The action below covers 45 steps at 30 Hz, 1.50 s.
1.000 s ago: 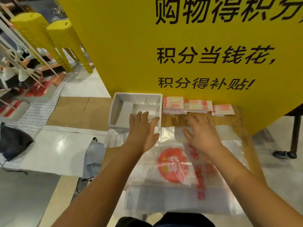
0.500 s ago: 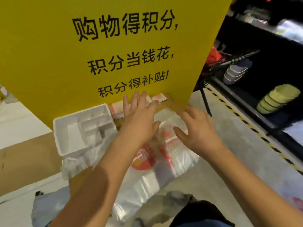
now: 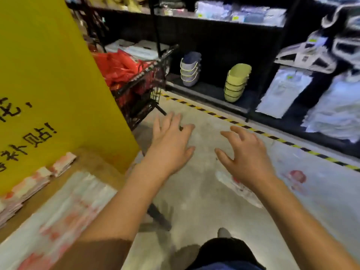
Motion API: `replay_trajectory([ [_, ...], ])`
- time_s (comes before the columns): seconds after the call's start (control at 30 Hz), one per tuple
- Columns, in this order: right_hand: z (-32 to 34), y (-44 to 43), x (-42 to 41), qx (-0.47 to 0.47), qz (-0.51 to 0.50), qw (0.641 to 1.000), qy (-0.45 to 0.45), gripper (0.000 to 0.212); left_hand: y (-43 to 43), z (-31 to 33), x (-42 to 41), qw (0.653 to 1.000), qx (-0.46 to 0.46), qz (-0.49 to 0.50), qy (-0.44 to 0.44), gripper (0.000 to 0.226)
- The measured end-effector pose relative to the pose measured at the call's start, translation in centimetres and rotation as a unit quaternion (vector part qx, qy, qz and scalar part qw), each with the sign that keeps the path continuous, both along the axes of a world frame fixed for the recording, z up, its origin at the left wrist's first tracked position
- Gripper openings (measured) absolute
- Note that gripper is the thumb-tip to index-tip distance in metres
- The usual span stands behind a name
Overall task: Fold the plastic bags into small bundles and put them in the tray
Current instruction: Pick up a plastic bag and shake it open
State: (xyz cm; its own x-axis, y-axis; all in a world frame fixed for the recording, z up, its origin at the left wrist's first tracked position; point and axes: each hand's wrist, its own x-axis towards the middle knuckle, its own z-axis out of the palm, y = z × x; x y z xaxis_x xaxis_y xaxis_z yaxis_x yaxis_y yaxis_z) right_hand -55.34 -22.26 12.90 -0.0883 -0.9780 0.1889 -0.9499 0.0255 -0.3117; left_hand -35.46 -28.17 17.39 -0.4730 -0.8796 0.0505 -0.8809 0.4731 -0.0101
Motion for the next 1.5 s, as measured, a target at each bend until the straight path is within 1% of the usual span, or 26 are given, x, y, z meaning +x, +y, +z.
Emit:
replay_trajectory([
  [0.07,-0.1,-0.6,-7.4,0.007,-0.041,0.999,-0.009,0.053,-2.2,-0.5,-7.9,0.999,0.024,-0.041,-0.013,0.062],
  [0.17,-0.3,-0.4,-15.9,0.019,-0.088,0.996,-0.007,0.052,-3.9,-0.7,-17.5,0.993,0.053,-0.098,-0.042,0.062],
  [0.33,-0.6,-0.1,-25.3,0.032,-0.156,0.987,-0.018,0.052,-6.1,-1.3,-29.0,0.982,0.079,-0.162,-0.062,0.066],
  [0.47,-1.6,-0.7,-29.7,0.053,-0.192,0.98,-0.016,0.053,-8.2,-2.8,-34.5,0.972,0.096,-0.203,-0.068,0.07],
  [0.67,-2.1,-3.8,-34.5,0.075,-0.237,0.969,-0.006,0.054,-12.2,-5.3,-40.5,0.959,0.139,-0.234,-0.086,0.073],
  [0.83,-2.5,-8.2,-37.7,0.085,-0.272,0.958,-0.02,0.054,-17.4,-5.1,-45.9,0.949,0.151,-0.262,-0.09,0.077],
  [1.03,-4.8,-12.6,-41.4,0.11,-0.267,0.957,-0.032,0.057,-22.0,-6.9,-50.2,0.949,0.173,-0.241,-0.109,0.08],
  [1.1,-5.8,-13.4,-43.0,0.118,-0.272,0.954,-0.048,0.058,-22.5,-7.9,-51.8,0.948,0.178,-0.237,-0.12,0.082],
  [1.23,-8.9,-14.4,-47.3,0.121,-0.253,0.957,-0.068,0.058,-22.5,-10.7,-55.9,0.949,0.199,-0.215,-0.116,0.081],
  [1.37,-15.3,-16.0,-52.5,0.151,-0.234,0.956,-0.097,0.06,-21.4,-16.8,-59.4,0.958,0.238,-0.124,-0.105,0.086],
  [1.5,-24.2,-16.7,-56.3,0.19,-0.203,0.953,-0.116,0.061,-21.0,-25.4,-61.0,0.947,0.308,-0.054,-0.079,0.089],
])
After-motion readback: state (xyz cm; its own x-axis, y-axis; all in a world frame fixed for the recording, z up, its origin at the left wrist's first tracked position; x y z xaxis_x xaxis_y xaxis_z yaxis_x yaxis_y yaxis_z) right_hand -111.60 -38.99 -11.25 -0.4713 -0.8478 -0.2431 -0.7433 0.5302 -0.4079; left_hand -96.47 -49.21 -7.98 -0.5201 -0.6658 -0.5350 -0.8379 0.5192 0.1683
